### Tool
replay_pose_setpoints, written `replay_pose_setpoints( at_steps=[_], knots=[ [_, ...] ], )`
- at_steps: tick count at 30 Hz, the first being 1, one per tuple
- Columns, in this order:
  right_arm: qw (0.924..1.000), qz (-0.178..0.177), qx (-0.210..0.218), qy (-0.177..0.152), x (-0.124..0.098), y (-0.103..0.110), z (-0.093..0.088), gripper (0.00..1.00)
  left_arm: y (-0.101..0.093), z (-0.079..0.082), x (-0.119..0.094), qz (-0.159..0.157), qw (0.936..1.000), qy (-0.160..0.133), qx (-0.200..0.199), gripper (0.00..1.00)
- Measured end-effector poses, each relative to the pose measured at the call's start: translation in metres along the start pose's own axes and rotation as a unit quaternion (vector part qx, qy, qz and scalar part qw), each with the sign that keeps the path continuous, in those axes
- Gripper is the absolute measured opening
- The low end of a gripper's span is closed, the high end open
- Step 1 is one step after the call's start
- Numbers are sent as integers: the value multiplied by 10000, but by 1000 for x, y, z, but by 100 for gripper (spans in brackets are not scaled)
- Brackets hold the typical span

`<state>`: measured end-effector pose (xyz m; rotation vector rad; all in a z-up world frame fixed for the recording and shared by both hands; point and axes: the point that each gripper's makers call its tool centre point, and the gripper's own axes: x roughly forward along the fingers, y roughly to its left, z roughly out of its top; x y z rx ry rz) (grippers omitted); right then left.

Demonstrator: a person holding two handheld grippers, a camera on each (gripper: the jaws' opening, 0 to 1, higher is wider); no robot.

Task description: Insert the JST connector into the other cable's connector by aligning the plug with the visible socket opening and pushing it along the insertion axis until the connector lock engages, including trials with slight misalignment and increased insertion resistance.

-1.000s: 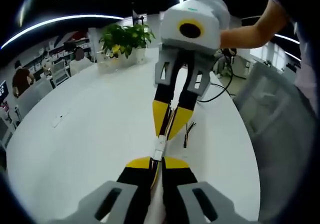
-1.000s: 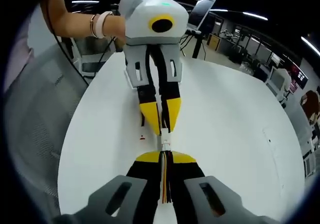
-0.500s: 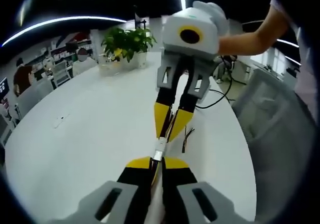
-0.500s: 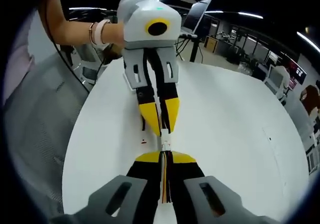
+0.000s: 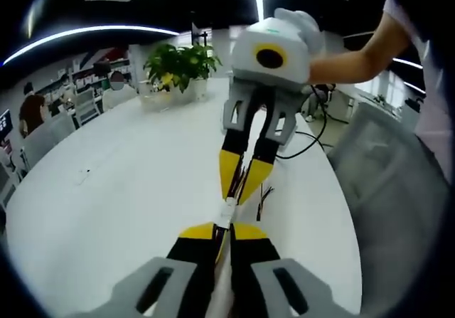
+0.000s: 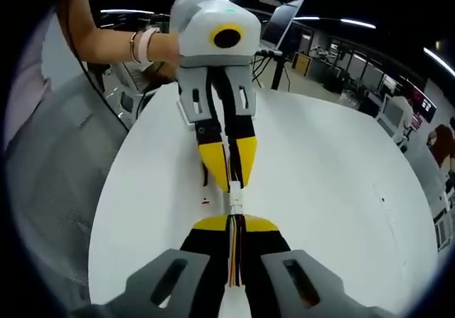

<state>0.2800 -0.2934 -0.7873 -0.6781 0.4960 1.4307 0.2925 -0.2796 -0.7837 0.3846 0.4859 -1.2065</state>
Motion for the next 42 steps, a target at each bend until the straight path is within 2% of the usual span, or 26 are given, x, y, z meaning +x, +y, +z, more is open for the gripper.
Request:
replay_pose_setpoints(
  at_steps=[2, 4, 7, 19, 30, 39, 42],
  knots=[
    [10000, 6, -15, -6, 1, 1, 2, 1, 0, 0, 2, -84, 9999, -23, 102, 0],
    [9998, -2, -179, 108, 3, 0, 0, 1, -3, 0, 4, -41, 9997, 61, 217, 0],
    [9999, 14, -100, 56, 3, -3, -1, 1, -3, 1, 1, -45, 9999, 2, 160, 0],
    [9996, -37, -267, 60, 9, -9, 2, 1, -2, 4, 1, -59, 9991, 76, 408, 0],
    [9996, -132, -266, 37, 14, -25, 3, 1, 13, 2, 4, -71, 9985, 157, 524, 0],
    [9996, -52, -223, 184, 27, -29, -13, 2, 16, -12, 17, -159, 9982, 312, 487, 0],
    [9997, -23, -154, 208, 29, -24, -17, 2, 16, -17, 21, -205, 9981, 354, 467, 0]
  ],
)
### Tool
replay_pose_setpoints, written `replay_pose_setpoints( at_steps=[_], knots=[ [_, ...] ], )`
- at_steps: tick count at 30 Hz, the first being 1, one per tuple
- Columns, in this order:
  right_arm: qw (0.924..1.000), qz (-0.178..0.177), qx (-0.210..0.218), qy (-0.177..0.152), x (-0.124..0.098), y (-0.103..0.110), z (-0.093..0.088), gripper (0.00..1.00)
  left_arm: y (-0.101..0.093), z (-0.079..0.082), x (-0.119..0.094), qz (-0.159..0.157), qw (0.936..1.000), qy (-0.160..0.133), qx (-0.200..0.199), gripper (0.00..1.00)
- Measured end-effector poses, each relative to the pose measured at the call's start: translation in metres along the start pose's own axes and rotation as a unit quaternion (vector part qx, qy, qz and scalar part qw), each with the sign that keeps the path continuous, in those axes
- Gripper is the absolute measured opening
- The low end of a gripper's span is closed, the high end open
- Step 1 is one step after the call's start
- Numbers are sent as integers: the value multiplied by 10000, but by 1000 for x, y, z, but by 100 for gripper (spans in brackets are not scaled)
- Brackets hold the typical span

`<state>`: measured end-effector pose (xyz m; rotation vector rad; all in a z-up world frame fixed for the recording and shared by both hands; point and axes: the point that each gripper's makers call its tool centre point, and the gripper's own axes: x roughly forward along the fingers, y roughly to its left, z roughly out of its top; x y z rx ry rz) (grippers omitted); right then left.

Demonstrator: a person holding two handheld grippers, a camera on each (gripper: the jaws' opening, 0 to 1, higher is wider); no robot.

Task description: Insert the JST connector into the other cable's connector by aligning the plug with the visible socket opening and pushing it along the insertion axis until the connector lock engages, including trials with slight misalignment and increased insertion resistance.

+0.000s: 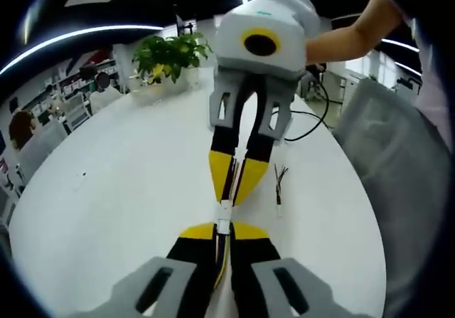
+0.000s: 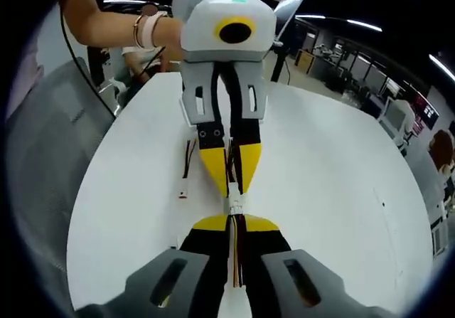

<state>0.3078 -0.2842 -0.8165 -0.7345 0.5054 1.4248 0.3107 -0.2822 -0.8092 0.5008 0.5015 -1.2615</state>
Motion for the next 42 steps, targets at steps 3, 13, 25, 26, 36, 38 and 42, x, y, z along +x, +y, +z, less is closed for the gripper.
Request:
replay_pose_setpoints(
  at_steps=[3, 13, 25, 26, 36, 38, 42],
  knots=[
    [10000, 32, 3, 25, 4, 1, -5, 2, -1, -5, 4, -34, 10000, 20, -43, 0],
    [9998, 149, 85, 120, 16, 7, -17, 2, -5, -18, 17, -122, 9998, 152, -103, 0],
    [9983, 101, 562, 105, 20, 13, -29, 2, -10, -24, 23, -190, 9995, 186, -138, 0],
    [9984, 86, 546, 84, 20, 12, -28, 3, -10, -24, 23, -183, 9996, 187, -139, 0],
    [9989, 95, 455, 102, 19, 14, -27, 4, -9, -25, 23, -121, 9995, 254, -129, 0],
    [9989, 95, 451, 112, 19, 14, -27, 4, -9, -26, 23, -125, 9995, 271, -103, 0],
    [9987, 77, 498, 113, 19, 14, -28, 4, -7, -26, 23, -63, 9995, 310, -69, 2]
  ],
)
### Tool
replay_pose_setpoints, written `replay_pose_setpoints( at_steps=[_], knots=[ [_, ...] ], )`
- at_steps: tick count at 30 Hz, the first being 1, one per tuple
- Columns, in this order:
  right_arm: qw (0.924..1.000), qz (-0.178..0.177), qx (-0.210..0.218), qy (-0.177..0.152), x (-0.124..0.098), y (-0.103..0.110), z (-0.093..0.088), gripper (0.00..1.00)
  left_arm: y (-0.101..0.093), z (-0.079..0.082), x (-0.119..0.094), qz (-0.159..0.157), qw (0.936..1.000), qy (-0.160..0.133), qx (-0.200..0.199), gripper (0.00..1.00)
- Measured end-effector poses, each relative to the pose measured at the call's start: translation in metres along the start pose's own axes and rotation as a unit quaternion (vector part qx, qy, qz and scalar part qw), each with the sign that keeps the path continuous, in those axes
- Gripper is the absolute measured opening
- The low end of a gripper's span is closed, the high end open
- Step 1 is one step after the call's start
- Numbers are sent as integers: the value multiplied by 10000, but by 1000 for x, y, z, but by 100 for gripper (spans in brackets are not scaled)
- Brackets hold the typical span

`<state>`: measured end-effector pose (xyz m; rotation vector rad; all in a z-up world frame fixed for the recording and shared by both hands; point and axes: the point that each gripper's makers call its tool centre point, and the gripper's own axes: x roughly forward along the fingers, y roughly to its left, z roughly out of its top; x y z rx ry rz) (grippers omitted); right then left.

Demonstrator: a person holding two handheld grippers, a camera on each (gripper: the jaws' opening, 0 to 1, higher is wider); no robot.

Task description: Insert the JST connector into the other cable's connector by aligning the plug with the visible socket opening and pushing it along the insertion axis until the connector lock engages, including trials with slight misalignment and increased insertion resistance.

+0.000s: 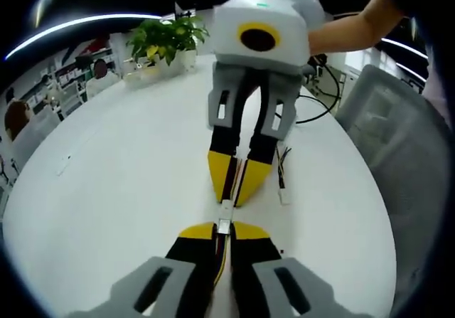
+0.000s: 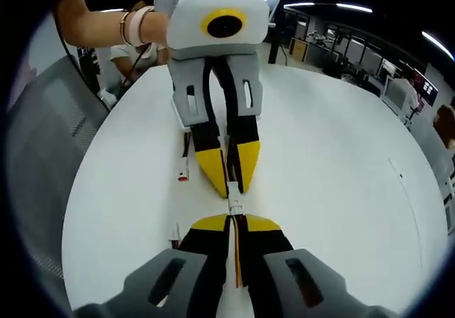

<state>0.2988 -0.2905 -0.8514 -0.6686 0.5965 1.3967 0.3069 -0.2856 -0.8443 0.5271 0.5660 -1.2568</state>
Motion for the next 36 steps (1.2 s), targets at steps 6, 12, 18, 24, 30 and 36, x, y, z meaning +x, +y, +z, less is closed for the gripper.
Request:
replay_pose_setpoints(
  at_steps=[6, 12, 18, 24, 30, 36],
  knots=[
    [10000, -21, 21, -23, -1, -1, 1, 5, 2, -1, -1, 54, 10000, 51, 5, 5],
    [9999, -29, 71, -83, -1, -3, 6, 5, 5, -3, -2, 119, 9999, 116, 3, 7],
    [9998, -148, 86, -142, -11, -7, 11, 4, 11, -5, -10, 322, 9991, 235, 120, 9],
    [9994, -258, 40, -208, -24, -4, 17, 4, 17, 9, -24, 534, 9985, 30, 111, 9],
    [9990, -335, -43, -282, -34, -1, 22, 4, 14, 18, -33, 587, 9978, 63, 314, 9],
    [9987, -393, -116, -290, -42, 6, 25, 3, 1, 20, -41, 481, 9978, 127, 435, 9]
  ],
)
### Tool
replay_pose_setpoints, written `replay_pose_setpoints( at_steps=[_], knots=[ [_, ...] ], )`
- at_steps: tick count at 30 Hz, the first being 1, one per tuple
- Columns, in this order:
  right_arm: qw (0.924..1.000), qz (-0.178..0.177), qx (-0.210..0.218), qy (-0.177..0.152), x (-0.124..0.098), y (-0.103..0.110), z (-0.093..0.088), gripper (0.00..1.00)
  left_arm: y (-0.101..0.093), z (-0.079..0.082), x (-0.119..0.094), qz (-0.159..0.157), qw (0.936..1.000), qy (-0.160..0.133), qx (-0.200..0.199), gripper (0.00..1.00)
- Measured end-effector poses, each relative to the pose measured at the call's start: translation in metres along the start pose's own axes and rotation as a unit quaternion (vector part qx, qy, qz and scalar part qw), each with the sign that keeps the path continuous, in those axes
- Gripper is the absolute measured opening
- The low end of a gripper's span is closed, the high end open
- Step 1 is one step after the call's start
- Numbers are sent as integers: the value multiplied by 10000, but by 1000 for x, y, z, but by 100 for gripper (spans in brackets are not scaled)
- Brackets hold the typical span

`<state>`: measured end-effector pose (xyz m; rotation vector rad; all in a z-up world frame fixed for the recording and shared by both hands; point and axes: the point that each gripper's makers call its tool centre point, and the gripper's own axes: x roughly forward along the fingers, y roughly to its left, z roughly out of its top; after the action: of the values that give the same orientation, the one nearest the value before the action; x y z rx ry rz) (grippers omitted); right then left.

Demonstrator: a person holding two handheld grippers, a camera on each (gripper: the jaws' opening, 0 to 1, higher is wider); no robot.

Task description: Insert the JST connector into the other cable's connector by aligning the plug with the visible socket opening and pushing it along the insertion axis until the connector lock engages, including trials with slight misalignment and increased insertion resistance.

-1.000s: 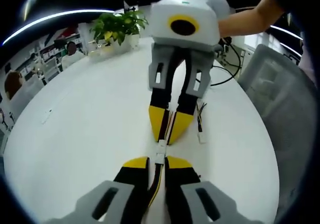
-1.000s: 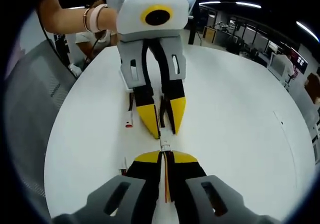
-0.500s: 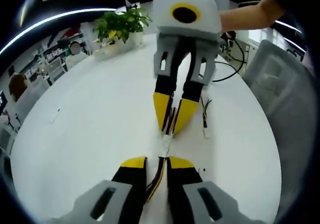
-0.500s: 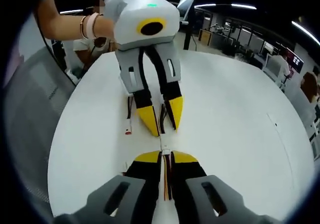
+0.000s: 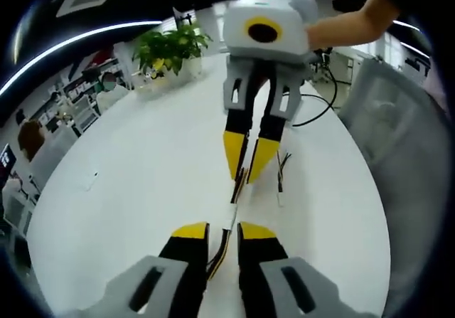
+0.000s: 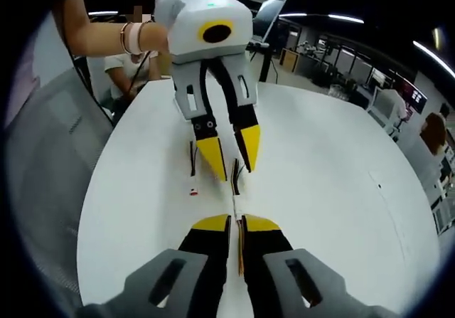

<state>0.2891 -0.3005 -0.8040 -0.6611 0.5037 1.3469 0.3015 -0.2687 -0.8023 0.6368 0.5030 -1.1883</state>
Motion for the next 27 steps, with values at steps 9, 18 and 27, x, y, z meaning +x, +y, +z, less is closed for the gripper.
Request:
replay_pose_setpoints(
  at_steps=[9, 18, 27],
  knots=[
    [10000, 66, -62, -9, -3, 14, -1, 3, -21, -5, -5, -112, 9999, 112, 8, 9],
    [9999, 142, -24, 84, -7, 43, -12, 1, -43, -21, -1, -253, 9992, 307, -38, 9],
    [9997, 176, 56, 153, -3, 58, -20, 2, -55, -24, 1, -306, 9991, 299, -29, 9]
  ],
)
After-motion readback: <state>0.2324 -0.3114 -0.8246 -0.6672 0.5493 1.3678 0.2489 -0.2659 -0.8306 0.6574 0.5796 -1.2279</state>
